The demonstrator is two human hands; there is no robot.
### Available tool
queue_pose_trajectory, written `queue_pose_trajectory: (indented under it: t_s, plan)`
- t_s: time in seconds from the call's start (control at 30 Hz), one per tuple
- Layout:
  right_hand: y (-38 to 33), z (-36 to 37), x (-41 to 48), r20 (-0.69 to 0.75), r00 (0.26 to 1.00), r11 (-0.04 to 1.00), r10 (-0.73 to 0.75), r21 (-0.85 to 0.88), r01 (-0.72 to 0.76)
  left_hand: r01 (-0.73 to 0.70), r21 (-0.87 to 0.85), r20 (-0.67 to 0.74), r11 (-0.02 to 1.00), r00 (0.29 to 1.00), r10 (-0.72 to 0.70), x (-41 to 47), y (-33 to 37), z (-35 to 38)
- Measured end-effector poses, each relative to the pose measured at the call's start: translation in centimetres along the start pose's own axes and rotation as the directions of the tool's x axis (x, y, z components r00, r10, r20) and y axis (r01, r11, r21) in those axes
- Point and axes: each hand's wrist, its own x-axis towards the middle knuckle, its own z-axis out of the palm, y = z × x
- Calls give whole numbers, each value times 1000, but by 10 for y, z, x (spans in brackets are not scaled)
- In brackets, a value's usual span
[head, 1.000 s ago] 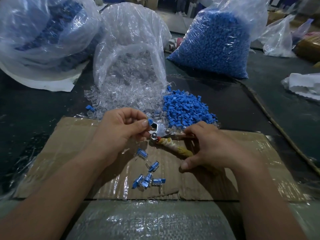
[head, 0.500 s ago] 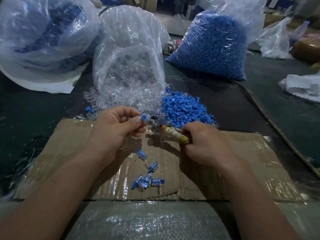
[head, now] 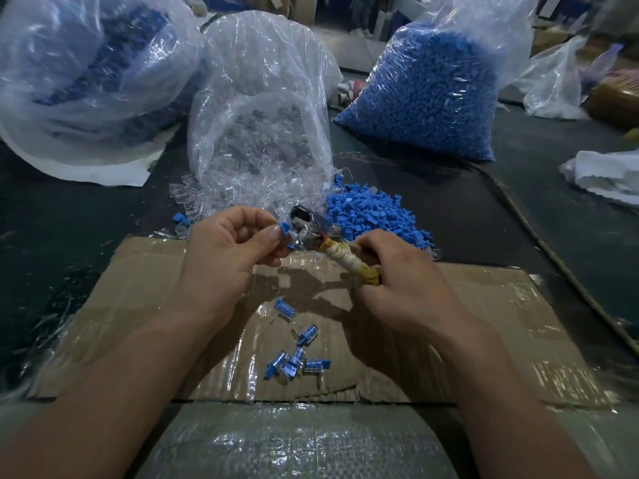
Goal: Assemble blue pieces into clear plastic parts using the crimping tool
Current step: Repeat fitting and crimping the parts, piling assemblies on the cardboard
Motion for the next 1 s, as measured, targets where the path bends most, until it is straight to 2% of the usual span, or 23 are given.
queue_pose_trajectory:
  t_s: [0.5, 1.0]
  plan:
    - [-2, -1, -1, 49, 998, 998, -43, -38, 45, -57, 94, 17, 994, 998, 56, -5, 6, 4]
    - [-6, 2, 0, 8, 1000, 1000, -23, 13, 23, -119, 163, -14, 980, 992, 123, -7, 4, 4]
